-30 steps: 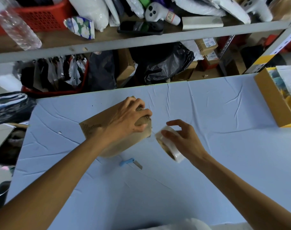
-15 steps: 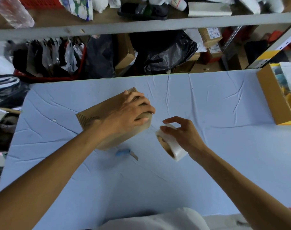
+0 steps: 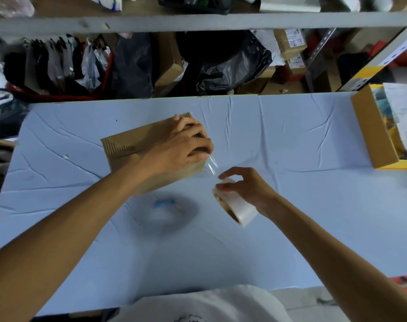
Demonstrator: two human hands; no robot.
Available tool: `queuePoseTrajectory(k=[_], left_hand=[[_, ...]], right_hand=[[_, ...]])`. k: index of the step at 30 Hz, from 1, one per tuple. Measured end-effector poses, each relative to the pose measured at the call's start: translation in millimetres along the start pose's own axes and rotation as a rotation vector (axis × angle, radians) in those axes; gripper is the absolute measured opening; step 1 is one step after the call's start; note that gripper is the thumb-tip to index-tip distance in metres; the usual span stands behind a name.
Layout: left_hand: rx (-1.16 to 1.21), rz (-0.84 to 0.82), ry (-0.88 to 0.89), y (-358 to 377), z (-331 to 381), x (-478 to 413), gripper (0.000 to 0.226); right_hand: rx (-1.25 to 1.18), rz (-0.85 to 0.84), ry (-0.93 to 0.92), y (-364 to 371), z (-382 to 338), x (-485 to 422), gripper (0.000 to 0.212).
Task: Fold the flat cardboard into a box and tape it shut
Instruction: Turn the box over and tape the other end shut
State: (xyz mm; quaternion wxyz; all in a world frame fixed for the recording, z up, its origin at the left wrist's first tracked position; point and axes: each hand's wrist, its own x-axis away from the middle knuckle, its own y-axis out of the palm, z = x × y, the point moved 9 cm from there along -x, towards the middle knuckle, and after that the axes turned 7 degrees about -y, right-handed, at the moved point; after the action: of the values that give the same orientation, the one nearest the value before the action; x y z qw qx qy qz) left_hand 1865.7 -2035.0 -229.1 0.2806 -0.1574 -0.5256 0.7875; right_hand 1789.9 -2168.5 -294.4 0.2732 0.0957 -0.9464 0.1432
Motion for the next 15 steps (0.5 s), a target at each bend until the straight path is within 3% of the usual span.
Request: queuePoseTrajectory(k=[5,11,15], left_hand=[[-0.007,0.043,-0.02,-5,-3,0,0.015],[0.035,0.04,-0.045,-4,0,-1,0.013],[0.053,0.046,-0.08,-13,-8,-3,0.009]], right_hand=[[0.034,0.062,-0.097,-11,-4,6,0.01],[0.029,0.045,0.078,-3,18,8,0.032],[-0.04,0.032,-0.01,0,6,12,0.02]])
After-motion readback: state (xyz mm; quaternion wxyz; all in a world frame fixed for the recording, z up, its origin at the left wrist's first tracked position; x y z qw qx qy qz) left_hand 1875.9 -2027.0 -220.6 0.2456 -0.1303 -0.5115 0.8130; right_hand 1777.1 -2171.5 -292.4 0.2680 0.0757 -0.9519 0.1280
